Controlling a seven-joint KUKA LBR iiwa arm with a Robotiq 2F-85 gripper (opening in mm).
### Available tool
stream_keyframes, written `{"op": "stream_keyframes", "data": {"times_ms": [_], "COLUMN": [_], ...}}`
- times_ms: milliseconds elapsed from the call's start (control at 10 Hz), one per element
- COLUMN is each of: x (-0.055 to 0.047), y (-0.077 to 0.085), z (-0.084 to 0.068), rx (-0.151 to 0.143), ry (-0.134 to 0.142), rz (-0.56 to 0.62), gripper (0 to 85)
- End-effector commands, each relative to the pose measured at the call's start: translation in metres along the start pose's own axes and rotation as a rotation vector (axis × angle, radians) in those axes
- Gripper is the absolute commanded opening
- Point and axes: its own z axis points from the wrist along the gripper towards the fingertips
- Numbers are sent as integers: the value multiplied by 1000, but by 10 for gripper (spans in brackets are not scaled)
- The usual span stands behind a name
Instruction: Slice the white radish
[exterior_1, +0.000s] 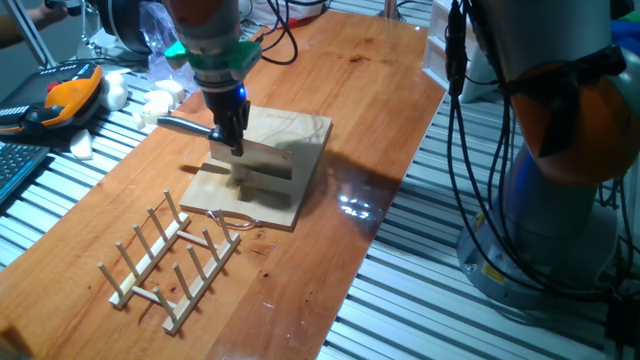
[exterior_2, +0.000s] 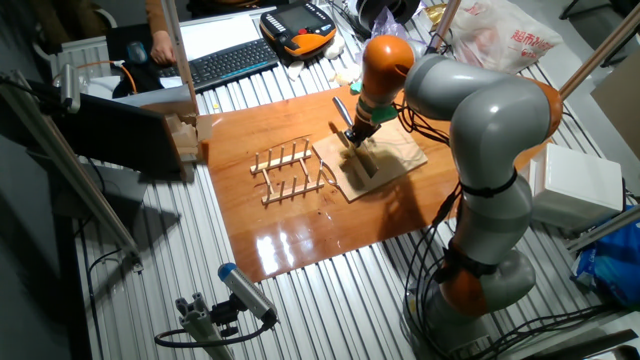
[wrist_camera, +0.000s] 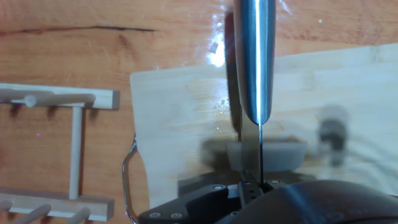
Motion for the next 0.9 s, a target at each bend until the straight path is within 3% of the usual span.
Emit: {"op": "stream_keyframes", "data": {"times_ms": [0, 800], "x": [1, -3], "y": [0, 1], "z": [1, 13], "rx": [0, 5], "ry": [2, -16], "rz": [0, -7], "gripper": [0, 0]}}
